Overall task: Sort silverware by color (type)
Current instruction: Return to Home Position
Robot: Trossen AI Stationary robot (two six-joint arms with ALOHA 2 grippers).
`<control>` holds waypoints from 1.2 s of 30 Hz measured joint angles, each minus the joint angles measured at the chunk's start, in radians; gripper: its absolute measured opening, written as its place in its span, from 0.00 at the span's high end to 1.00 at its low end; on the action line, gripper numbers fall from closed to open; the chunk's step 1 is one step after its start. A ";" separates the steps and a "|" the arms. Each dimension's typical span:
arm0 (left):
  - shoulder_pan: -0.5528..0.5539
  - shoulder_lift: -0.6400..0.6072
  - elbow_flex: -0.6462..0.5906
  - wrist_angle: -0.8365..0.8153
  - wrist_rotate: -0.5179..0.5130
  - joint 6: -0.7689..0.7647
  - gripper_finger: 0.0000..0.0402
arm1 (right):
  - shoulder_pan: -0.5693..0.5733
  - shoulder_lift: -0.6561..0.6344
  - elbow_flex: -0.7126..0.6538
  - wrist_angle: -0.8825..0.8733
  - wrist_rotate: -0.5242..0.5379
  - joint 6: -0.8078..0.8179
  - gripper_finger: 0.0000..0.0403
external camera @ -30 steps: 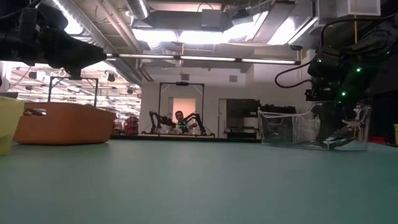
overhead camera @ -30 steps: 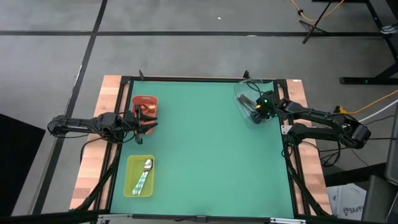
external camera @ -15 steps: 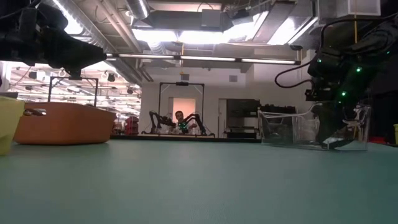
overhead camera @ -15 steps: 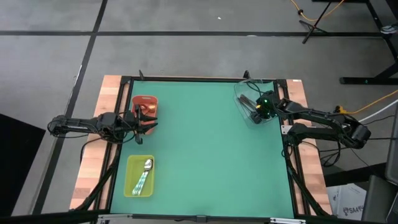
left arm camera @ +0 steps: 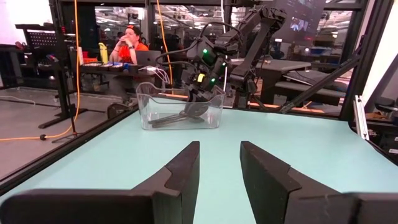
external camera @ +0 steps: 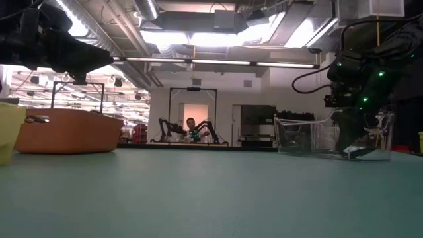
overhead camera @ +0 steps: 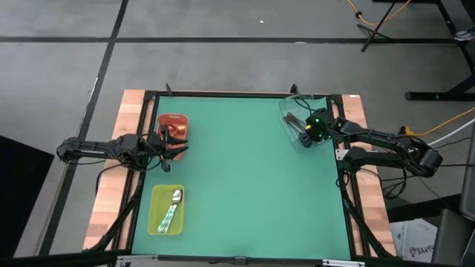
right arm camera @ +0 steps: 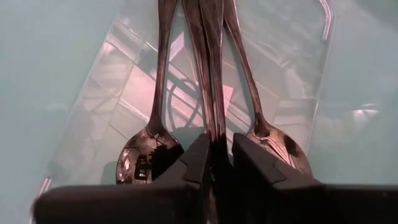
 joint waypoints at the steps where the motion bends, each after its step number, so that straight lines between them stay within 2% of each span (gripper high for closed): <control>1: 0.000 0.000 0.000 0.000 0.000 0.000 0.73 | 0.000 0.000 0.000 0.000 -0.004 0.000 0.86; 7: 0.000 0.000 0.000 0.000 0.000 0.000 0.73 | 0.000 0.000 0.000 0.001 -0.005 0.000 0.99; 16: 0.000 0.000 0.000 0.000 0.000 0.000 0.73 | 0.000 0.000 0.011 0.000 -0.005 -0.002 1.00; 24: 0.000 0.000 0.000 0.000 0.000 0.000 0.73 | 0.000 0.000 0.129 0.002 -0.007 -0.003 1.00; 27: 0.000 0.000 0.000 0.000 0.000 0.000 0.73 | 0.000 0.000 0.187 0.003 -0.056 -0.003 1.00; 36: 0.000 0.000 0.000 0.000 0.000 0.000 0.73 | 0.001 -0.003 0.310 0.072 -0.295 -0.028 1.00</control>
